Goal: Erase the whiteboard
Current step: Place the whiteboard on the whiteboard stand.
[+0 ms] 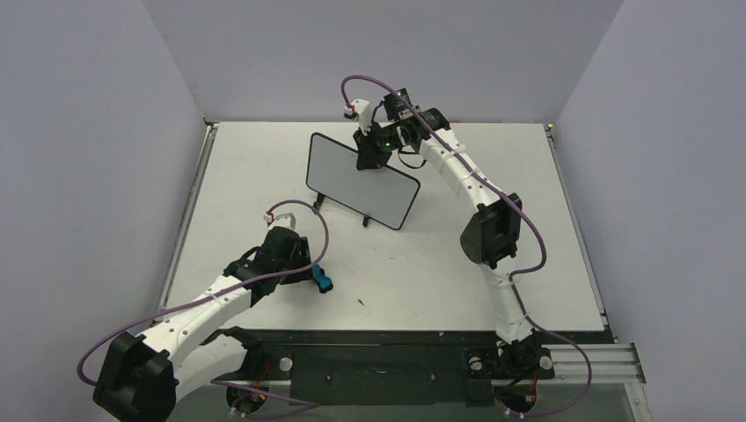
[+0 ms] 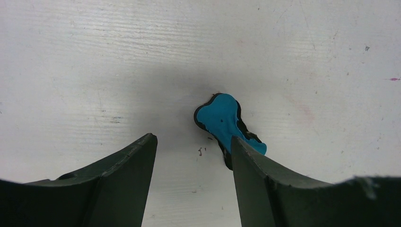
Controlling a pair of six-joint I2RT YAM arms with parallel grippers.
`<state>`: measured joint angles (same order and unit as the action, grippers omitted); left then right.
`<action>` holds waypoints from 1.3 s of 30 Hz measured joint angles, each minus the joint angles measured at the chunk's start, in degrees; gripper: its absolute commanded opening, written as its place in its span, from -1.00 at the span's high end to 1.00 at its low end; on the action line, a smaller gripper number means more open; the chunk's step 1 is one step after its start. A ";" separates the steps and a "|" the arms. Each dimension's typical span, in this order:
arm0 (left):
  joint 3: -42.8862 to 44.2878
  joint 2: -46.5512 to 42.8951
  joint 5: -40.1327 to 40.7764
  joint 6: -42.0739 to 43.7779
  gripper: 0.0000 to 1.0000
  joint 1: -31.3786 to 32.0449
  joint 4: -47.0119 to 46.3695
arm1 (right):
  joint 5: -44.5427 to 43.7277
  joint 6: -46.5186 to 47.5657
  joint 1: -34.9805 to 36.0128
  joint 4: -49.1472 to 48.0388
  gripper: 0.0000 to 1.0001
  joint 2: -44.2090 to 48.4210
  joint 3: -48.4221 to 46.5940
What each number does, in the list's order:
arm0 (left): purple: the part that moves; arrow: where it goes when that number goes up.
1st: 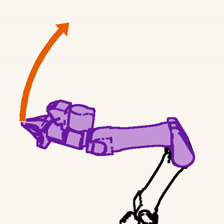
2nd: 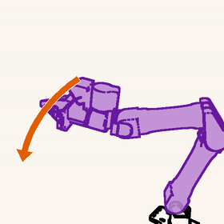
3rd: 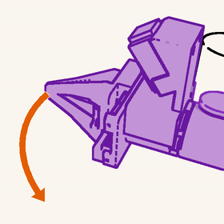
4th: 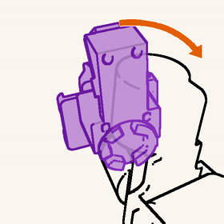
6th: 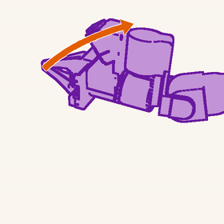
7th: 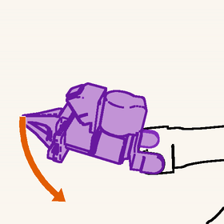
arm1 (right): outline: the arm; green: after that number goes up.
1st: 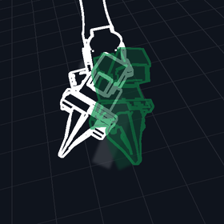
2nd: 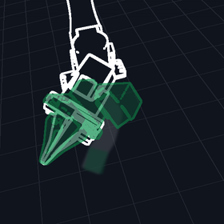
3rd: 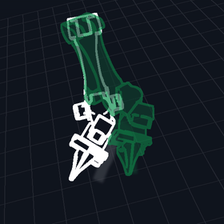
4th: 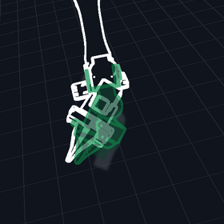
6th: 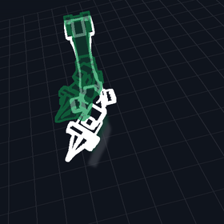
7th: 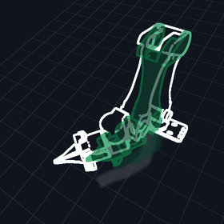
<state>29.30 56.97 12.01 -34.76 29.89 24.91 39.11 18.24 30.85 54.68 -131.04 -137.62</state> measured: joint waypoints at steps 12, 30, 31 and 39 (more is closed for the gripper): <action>0.00 -0.11 0.22 0.02 -0.12 -0.04 -0.04 | 0.13 -0.90 0.61 -3.13 0.66 -1.64 -0.72; 0.00 -0.94 0.22 0.02 -0.12 -0.37 -0.04 | -6.54 -4.42 0.68 -7.43 -0.24 -1.77 -0.76; 0.00 -1.09 0.22 0.02 -0.12 -0.37 -0.04 | -7.08 -4.61 0.63 -7.78 -0.26 -1.77 -0.76; 0.00 -1.79 0.20 -0.11 -0.12 -0.37 -0.04 | -10.34 -6.19 0.09 -10.21 -0.31 -1.95 -0.76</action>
<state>29.30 55.18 12.21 -34.87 29.52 24.86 28.77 12.05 30.94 44.47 -132.99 -138.39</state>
